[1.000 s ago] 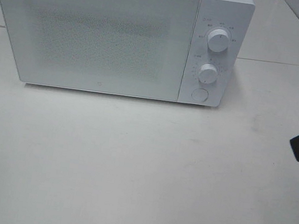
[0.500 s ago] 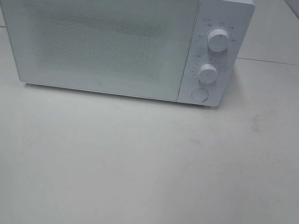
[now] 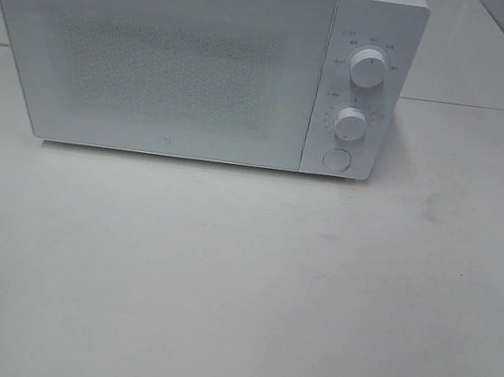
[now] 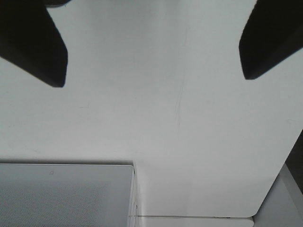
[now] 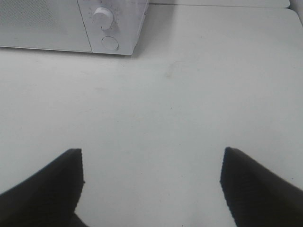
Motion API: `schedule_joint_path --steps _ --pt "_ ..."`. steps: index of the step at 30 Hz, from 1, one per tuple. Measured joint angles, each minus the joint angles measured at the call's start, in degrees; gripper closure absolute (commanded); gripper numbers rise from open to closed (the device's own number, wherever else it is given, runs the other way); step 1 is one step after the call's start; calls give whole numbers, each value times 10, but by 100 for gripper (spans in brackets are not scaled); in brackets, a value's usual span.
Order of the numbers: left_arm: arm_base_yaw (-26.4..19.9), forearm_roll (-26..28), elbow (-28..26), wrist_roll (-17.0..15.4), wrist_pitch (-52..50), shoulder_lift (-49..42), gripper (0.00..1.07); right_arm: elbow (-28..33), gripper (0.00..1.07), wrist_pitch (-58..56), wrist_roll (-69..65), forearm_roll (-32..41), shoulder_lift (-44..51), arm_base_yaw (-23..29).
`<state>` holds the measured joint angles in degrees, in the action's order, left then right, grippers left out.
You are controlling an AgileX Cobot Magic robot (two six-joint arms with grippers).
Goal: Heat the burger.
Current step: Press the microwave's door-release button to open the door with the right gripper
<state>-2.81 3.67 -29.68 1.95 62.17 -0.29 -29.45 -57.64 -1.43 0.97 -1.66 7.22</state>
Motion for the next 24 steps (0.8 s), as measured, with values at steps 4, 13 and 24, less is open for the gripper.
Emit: schedule_joint_path --steps 4,13,24 --pt "0 0 0 0 0 0 13 8 31 0 0 1 17 -1" --pt "0 0 0 0 0 0 13 9 31 1 -1 0 19 -2" --pt "0 0 0 0 0 0 13 9 31 1 -1 0 19 -2"
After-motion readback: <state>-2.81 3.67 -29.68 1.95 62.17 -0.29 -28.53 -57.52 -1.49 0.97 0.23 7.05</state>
